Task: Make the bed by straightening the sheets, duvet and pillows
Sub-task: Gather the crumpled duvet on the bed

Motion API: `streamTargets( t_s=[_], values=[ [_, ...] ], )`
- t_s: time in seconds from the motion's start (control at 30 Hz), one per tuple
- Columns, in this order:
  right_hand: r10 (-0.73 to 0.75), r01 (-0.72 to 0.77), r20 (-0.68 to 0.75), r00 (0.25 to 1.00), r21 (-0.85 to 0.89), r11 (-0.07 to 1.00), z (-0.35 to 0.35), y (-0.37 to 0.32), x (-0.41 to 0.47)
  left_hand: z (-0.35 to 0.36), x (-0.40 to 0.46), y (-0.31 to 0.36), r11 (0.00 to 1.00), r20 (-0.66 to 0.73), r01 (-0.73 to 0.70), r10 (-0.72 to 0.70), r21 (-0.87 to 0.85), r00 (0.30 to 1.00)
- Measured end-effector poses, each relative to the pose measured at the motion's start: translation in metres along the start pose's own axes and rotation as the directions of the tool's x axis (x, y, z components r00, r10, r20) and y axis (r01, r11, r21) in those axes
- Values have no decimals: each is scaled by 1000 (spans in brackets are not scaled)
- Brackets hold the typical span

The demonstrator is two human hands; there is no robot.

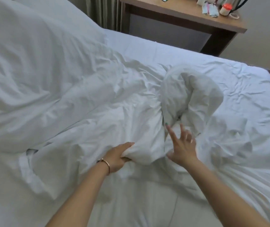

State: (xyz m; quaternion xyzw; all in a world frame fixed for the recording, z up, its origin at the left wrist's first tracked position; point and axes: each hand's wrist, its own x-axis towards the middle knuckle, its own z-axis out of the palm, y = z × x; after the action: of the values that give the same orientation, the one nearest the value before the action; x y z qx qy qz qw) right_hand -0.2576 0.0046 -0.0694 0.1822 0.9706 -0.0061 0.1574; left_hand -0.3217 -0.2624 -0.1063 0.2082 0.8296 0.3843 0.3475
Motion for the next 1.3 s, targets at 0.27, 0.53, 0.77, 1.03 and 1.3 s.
streamTargets(
  t_s=[0.27, 0.53, 0.77, 1.03, 1.3],
  values=[
    [-257, 241, 53, 965, 213, 947, -17, -90, -24, -69, -71, -35, 964, 1, -176, 180, -198, 984],
    [-9, -207, 369, 929, 543, 813, 12, -126, -132, -84, -70, -67, 926, 243, -176, 96, 334, 965],
    [-154, 120, 520, 840, 99, 988, 38, -163, -124, -55, -25, -90, 976, 229, -38, -12, 214, 973],
    [44, -49, 463, 885, -2, 999, 102, -213, -108, -77, 1, -160, 980, 106, -176, 166, 94, 980],
    [-2, -43, 335, 942, 127, 991, 123, -200, -92, -62, -45, -175, 752, -491, -239, 601, 614, 630]
  ],
)
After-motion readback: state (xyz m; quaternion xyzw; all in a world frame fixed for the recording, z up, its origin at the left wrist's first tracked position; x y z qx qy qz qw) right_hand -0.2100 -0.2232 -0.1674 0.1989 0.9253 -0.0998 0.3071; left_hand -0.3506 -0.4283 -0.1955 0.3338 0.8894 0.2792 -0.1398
